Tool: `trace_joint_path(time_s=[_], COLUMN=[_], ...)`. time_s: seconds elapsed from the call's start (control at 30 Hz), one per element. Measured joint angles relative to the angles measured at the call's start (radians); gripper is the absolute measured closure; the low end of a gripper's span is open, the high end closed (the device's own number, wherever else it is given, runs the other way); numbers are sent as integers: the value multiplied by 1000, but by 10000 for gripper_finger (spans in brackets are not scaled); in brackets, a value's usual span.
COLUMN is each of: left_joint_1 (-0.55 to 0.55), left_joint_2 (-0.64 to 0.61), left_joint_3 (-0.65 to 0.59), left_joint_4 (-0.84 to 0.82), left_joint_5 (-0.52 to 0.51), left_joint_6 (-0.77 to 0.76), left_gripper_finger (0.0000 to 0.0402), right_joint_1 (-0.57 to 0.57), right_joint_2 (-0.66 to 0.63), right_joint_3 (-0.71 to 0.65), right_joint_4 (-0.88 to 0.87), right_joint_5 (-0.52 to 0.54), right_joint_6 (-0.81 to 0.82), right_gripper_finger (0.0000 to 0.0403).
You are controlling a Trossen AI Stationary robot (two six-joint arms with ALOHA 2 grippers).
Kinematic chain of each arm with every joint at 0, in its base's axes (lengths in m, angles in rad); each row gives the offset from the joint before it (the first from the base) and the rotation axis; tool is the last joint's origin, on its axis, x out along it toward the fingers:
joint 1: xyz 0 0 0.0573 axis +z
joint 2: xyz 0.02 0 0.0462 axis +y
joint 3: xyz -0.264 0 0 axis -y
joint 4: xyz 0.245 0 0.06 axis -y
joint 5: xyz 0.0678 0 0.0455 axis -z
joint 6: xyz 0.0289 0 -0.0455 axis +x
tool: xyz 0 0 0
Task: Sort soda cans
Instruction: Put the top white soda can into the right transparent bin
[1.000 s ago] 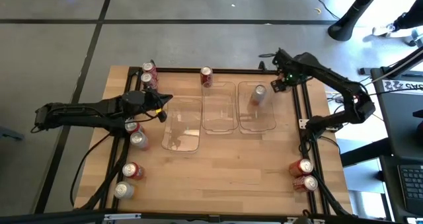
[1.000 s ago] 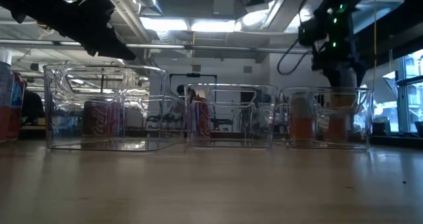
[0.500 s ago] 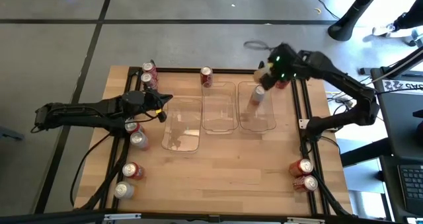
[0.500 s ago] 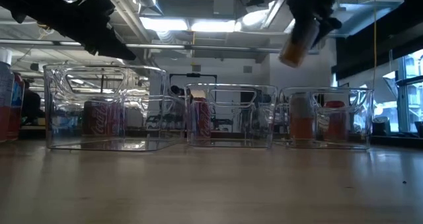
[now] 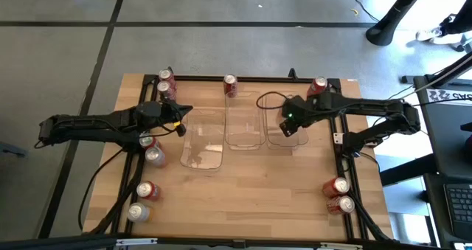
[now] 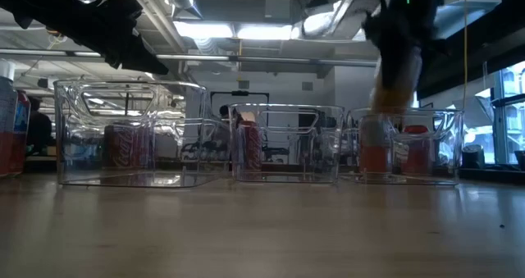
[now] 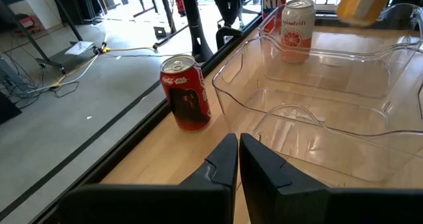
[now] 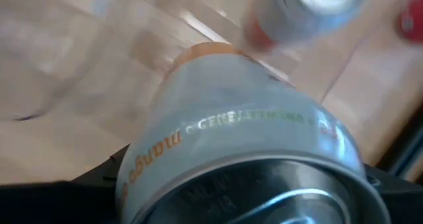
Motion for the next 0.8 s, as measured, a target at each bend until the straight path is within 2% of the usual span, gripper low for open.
trace_joint_path(time_s=[0.27, 0.43, 0.67, 0.8], left_joint_1=[0, 0, 0, 0], left_joint_2=[0, 0, 0, 0], left_joint_3=[0, 0, 0, 0], left_joint_4=[2, 4, 5, 5], left_joint_5=[0, 0, 0, 0], left_joint_6=[-16, -24, -68, -68], left_gripper_finger=[391, 391, 391, 391], right_joint_1=[-44, -65, -69, -69], right_joint_2=[67, 105, 176, 225], right_joint_3=[-118, -127, -128, -128], right_joint_4=[76, 106, 124, 129], right_joint_5=[15, 67, 60, 58], right_joint_6=[42, 43, 39, 36], right_gripper_finger=[121, 121, 121, 100])
